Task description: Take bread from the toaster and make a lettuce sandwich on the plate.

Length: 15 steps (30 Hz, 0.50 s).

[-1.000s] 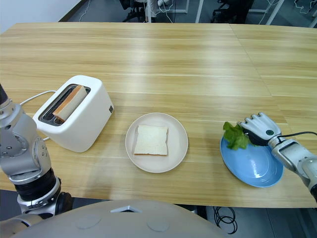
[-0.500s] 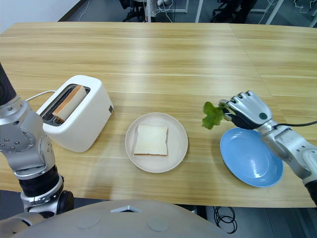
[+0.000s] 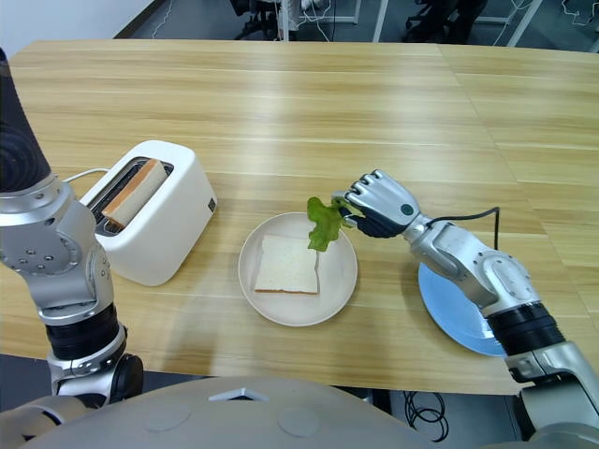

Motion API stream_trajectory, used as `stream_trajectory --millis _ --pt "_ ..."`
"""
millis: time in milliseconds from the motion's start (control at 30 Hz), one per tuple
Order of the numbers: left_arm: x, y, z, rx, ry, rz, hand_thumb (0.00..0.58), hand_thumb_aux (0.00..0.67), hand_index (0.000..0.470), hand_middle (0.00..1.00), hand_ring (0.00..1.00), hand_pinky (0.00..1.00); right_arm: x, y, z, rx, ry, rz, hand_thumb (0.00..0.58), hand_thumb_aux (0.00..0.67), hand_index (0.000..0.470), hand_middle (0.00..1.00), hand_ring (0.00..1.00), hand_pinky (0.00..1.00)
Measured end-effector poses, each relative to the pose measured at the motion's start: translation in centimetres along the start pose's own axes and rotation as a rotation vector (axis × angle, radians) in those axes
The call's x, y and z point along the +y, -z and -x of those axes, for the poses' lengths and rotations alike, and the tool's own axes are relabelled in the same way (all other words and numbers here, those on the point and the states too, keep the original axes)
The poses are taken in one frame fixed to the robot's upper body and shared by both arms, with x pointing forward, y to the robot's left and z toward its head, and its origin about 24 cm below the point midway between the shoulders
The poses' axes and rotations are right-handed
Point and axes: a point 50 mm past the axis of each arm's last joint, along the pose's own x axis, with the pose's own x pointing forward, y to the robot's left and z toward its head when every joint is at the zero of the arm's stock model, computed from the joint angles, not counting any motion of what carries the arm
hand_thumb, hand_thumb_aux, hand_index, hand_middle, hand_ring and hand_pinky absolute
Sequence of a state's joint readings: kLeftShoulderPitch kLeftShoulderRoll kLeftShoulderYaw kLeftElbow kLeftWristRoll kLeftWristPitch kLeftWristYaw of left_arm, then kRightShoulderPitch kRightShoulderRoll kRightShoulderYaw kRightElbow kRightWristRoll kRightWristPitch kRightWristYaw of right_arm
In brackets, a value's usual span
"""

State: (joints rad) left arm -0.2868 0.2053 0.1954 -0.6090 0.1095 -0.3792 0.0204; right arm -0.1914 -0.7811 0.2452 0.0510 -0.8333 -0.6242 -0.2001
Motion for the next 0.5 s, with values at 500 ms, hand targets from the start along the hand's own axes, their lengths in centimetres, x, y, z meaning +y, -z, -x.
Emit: stream_trajectory --millis 500 --pt "-0.7 0.7 0.2 0.004 0.010 0.029 0.000 0.000 0.000 0.00 0.00 0.00 0.8 -0.7 -5.1 -0.082 0.084 0.032 0.580 0.670 0.460 1.00 1.00 1.00"
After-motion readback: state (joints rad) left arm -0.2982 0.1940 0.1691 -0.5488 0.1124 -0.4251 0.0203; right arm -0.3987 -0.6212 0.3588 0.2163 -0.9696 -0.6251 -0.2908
